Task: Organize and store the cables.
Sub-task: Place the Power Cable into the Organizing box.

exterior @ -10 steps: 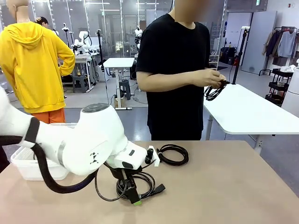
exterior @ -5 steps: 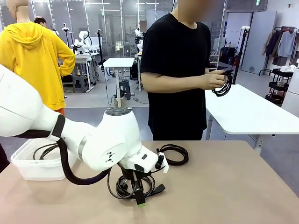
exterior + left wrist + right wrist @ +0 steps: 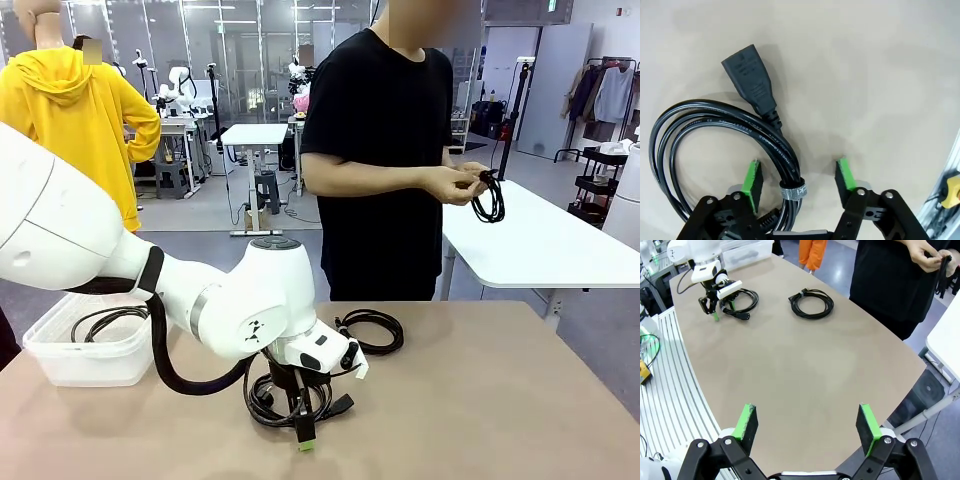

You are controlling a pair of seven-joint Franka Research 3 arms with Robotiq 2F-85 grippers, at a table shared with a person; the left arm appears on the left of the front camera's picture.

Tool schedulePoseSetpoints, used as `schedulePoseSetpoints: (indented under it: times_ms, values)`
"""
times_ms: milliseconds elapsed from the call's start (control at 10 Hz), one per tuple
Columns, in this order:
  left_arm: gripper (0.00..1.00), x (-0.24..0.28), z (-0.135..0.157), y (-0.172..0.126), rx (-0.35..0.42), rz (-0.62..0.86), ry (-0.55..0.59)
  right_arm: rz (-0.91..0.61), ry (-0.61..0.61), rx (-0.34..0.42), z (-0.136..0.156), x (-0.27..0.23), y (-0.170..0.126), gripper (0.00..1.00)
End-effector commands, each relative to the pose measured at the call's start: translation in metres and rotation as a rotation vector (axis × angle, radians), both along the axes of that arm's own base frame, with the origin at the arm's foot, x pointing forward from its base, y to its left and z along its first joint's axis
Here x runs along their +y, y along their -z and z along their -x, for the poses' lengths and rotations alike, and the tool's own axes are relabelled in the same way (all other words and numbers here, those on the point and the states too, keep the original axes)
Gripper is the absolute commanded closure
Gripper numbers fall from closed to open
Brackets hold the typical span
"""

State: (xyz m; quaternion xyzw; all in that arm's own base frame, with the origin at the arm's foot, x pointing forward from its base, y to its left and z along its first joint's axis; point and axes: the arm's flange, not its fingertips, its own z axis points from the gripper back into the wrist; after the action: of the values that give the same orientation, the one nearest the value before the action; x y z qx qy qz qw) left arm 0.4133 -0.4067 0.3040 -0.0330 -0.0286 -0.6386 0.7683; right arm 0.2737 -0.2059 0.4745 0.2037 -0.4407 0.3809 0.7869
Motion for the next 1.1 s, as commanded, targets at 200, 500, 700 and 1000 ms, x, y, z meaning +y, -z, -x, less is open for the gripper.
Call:
schedulePoseSetpoints:
  times_ms: [200, 500, 700, 1000]
  values:
    - [1.00, -0.005, 0.000, -0.007, 0.007, -0.046, -0.003, 0.001, -0.009, -0.020, -0.001, -0.001, 0.000, 0.00]
    - [1.00, -0.001, 0.001, -0.014, 0.015, -0.067, -0.005, 0.001, -0.009, -0.020, -0.001, -0.001, 0.000, 0.00]
    - [1.00, 0.002, 0.002, -0.027, -0.009, -0.066, 0.003, 0.001, -0.009, -0.020, -0.001, -0.001, 0.000, 0.00]
    - [1.00, 0.015, 0.016, -0.086, -0.095, -0.089, 0.069, 0.001, -0.009, -0.020, -0.001, -0.001, 0.000, 0.00]
